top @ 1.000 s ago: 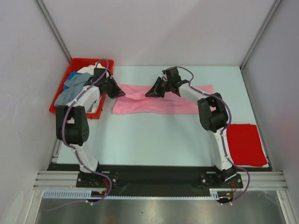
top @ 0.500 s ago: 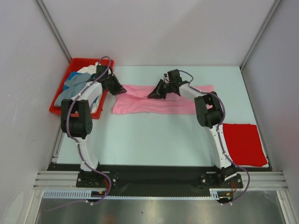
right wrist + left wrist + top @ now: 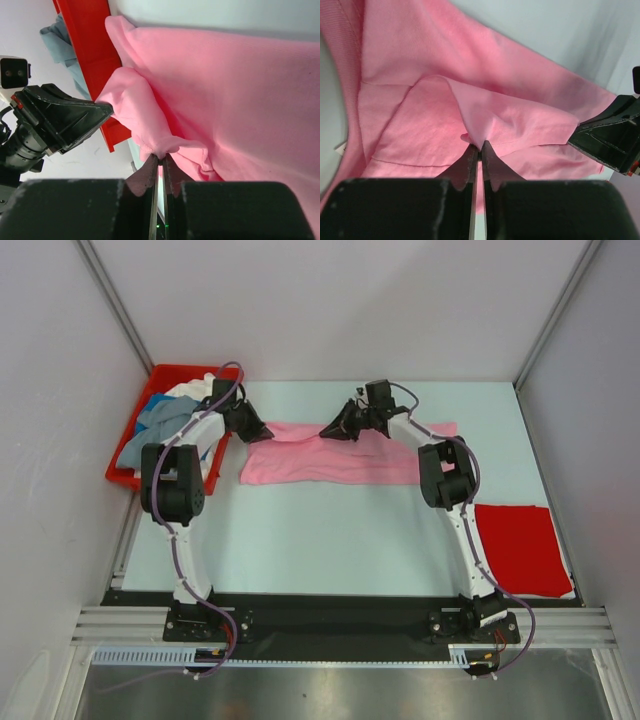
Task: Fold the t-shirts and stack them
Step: Fold the tshirt
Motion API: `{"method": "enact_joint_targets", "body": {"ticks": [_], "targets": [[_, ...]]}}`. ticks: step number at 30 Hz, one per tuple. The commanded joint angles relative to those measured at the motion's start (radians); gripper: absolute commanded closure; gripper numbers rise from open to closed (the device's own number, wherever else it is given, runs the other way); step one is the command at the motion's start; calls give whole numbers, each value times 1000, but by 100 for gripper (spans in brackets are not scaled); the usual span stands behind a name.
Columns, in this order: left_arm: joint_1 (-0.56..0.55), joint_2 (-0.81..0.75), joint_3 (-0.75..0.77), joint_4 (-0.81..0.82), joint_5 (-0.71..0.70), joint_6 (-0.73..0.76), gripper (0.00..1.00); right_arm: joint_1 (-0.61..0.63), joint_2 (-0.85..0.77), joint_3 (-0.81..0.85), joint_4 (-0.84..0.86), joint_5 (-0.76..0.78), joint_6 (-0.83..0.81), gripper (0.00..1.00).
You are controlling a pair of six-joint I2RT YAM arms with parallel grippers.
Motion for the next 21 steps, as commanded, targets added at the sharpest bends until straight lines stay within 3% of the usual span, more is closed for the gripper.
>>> {"method": "enact_joint_targets", "body": {"ticks": [1,9,13,18,20,21], "targets": [[4,14,52,7,5,-3,91,-2,36,63,-2,-35,16,91],[4,66,96,-21,-1,4,89,-3,61,94,-54,-37,-11,85],[2,72,116,-56,-40,35,77,-12,47,94,-138,-14,-62,84],[2,37,95,-93,-93,66,78,-34,21,94,-192,19,-106,79],[1,31,90,-99,-102,66,69,-39,21,97,-191,14,-105,70],[1,31,92,-108,-106,67,56,-39,20,112,-197,14,-111,69]]}}
